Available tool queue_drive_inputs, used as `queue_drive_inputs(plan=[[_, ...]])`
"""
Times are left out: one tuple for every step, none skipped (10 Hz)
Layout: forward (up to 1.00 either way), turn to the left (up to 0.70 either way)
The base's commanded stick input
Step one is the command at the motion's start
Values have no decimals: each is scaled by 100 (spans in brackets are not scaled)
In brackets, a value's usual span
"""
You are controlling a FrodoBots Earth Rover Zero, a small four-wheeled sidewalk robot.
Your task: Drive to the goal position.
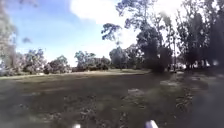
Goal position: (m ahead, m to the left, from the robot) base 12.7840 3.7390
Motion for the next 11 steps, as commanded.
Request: queue_drive_inputs(plan=[[70,0],[70,0],[70,0],[70,0],[70,0],[70,0],[70,0],[70,0],[70,0],[70,0],[70,0]])
